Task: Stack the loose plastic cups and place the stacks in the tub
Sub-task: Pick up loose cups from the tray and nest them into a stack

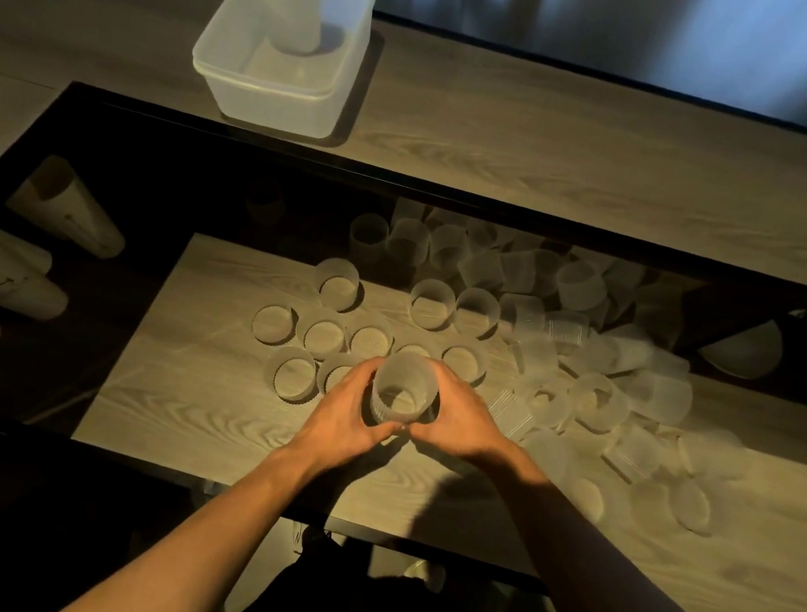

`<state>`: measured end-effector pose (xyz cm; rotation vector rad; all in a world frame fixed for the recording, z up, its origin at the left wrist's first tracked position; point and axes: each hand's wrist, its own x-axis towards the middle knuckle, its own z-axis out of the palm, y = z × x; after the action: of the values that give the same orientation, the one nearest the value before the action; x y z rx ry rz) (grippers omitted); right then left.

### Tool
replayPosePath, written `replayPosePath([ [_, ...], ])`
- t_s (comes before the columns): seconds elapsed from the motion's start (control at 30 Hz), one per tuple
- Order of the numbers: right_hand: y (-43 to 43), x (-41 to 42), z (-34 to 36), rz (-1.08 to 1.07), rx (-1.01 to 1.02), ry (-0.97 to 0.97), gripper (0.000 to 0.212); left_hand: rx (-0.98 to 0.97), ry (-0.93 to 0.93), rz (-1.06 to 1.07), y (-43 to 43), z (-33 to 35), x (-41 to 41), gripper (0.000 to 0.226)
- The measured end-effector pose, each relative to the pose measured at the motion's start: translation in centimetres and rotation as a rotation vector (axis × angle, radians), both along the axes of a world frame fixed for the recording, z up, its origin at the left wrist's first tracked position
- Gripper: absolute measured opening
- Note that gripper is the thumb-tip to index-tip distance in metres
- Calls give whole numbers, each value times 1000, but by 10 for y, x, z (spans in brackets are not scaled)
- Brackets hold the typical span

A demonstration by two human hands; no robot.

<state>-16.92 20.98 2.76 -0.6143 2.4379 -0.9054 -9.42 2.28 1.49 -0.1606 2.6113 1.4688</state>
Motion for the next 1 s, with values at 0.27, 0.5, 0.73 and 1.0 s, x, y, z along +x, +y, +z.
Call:
replayPosePath([
  [0.27, -8, 2, -27, -7, 87, -32, 93, -21, -60, -8, 2, -19, 3, 83],
  [0.5, -9, 0, -41, 51, 60, 120, 88, -28, -75, 21, 0, -27, 0, 82],
  [0.73, -13, -9, -14, 69, -18, 81, 88, -64, 91, 14, -18, -4, 4, 77],
  [1.0, -57, -15, 24, 125, -55, 92, 88, -16, 178, 99, -51, 21, 9, 79],
])
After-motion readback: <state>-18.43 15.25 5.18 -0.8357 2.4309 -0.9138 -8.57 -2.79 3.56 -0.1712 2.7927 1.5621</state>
